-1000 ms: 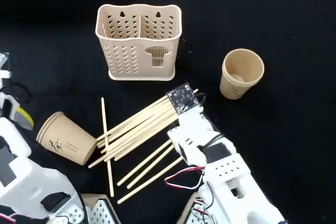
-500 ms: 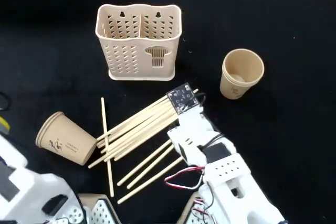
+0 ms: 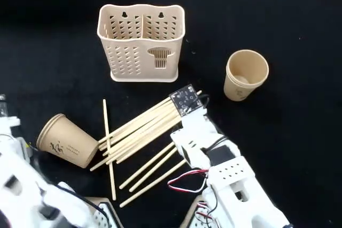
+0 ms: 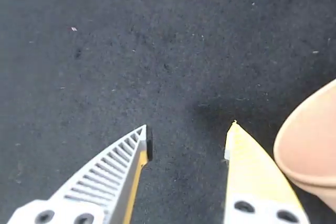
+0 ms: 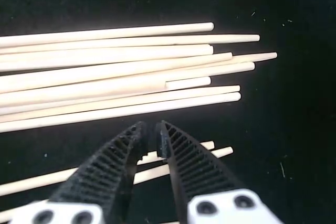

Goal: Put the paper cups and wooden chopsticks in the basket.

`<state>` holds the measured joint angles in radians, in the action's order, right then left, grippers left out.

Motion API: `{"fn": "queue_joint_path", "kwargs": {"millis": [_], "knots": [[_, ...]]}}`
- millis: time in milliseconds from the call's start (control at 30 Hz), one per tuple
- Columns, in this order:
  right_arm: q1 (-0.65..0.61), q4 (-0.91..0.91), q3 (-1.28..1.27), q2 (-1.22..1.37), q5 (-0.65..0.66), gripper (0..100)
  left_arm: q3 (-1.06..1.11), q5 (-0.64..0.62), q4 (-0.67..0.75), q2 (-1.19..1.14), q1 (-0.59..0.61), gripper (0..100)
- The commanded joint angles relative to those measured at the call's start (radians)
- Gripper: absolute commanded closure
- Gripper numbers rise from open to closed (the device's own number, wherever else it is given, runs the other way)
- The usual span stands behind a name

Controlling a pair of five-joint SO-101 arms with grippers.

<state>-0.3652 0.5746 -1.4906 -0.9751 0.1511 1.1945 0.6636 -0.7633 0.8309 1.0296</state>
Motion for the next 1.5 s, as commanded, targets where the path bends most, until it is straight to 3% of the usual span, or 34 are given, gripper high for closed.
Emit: {"fn": "queue_joint_path", "kwargs": {"millis": [0, 200, 300, 433, 633, 833, 967, 1133, 1367, 1467], "knots": [[-0.009, -0.021, 0.005, -0.013, 0.002, 94.3, 0.058, -0.074, -0.021, 0.242, -0.056, 75], [-0.009, -0.021, 0.005, -0.012, 0.002, 94.3, 0.031, -0.235, -0.252, 0.391, -0.321, 75], [-0.009, -0.02, 0.004, -0.012, 0.002, 94.3, 0.031, -0.29, -0.265, 0.393, -0.443, 75], [-0.009, -0.02, 0.004, -0.012, 0.002, 94.3, 0.021, -0.302, -0.273, 0.4, -0.483, 75], [-0.009, -0.02, 0.004, -0.012, 0.002, 94.3, -0.097, -0.281, -0.379, 0.402, -0.464, 75], [-0.009, -0.02, 0.004, -0.012, 0.002, 94.3, -0.191, -0.215, -0.419, 0.393, -0.526, 75], [-0.009, -0.02, 0.004, -0.012, 0.002, 94.3, -0.265, -0.117, -0.488, 0.393, -0.616, 75], [-0.009, -0.021, 0.004, -0.012, 0.002, 94.3, -0.383, -0.071, -0.629, 0.365, -0.832, 75], [-0.009, -0.021, 0.004, -0.012, 0.002, 94.3, -0.503, -0.064, -0.654, -0.005, -0.88, 75], [-0.009, -0.021, 0.004, -0.012, 0.002, 94.3, -0.619, 0.005, -0.741, -0.169, -0.885, 75]]}}
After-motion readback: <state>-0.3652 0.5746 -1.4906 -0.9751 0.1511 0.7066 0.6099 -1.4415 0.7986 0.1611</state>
